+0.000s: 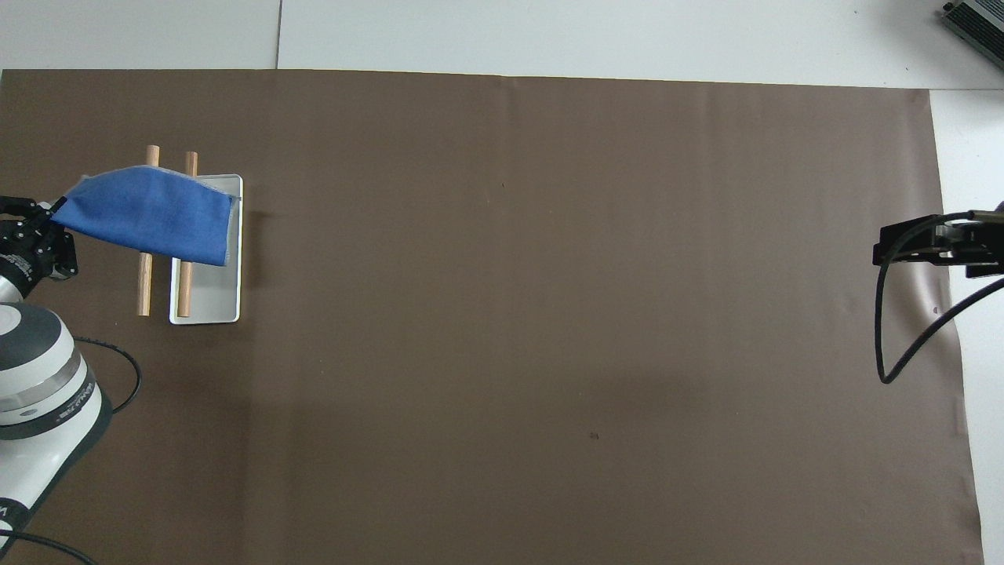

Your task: Right arm passes towel to left arm to hang

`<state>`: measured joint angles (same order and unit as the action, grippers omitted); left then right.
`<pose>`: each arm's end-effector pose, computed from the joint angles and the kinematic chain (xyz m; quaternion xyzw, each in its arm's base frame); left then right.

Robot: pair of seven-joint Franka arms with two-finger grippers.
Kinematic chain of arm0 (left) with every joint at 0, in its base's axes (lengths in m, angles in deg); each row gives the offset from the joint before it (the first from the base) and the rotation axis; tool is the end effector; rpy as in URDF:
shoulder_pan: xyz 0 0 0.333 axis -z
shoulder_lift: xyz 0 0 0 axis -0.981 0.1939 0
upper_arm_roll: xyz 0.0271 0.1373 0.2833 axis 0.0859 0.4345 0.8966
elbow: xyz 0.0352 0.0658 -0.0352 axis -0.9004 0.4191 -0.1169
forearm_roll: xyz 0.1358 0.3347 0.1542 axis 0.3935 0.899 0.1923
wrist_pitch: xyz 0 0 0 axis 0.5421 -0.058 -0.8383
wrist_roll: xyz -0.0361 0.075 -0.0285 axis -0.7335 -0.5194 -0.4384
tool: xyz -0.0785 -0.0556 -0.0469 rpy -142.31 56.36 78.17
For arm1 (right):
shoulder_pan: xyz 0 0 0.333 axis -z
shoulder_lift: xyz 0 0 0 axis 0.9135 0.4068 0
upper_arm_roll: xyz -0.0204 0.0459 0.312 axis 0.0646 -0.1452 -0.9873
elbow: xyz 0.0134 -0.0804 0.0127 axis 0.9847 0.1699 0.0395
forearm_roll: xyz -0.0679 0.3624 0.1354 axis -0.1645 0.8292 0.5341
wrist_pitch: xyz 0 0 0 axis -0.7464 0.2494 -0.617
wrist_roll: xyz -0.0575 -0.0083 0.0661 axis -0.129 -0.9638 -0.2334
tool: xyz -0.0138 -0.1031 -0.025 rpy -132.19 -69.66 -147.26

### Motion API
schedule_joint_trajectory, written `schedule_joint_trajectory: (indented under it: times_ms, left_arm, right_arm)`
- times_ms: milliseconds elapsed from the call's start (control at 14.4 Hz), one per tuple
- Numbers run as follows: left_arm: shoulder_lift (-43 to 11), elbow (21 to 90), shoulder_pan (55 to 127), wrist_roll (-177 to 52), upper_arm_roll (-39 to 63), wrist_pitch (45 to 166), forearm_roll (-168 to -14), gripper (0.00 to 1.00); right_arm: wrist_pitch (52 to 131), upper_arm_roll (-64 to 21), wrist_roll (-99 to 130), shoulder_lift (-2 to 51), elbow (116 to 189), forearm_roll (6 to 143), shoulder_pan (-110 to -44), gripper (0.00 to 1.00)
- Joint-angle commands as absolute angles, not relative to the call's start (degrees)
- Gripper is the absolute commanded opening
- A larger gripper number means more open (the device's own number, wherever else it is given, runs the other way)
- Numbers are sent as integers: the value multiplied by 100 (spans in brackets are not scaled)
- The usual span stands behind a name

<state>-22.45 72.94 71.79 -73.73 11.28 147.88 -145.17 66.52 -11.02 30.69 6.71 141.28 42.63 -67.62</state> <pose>0.5361 0.1166 0.4020 0.5188 0.7430 0.2642 0.3300 0.5443 -0.0201 0.6308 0.9971 -0.0730 0.0178 0.0116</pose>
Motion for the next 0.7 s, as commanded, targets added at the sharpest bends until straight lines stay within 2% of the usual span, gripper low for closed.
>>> schedule_joint_trajectory:
  times_ms: [0,70,139,626]
  left_arm:
    - [-2242,7338,7135,-7353,1056,14827,-14647,35]
    - [-2233,7338,7109,-7353,1056,14827,-14647,80]
    - [-2233,7329,7100,-7344,1064,14827,-14647,100]
    - [-2198,7276,7030,-6855,1091,14880,-14638,100]
  right_arm:
    - [6644,-1140,2939,572,14208,4252,-6714,100]
    - [6645,-1140,2930,572,14216,4252,-6714,100]
    - [6636,-1140,2921,572,14216,4252,-6705,100]
    - [6662,-1140,2930,563,14252,4252,-6705,100]
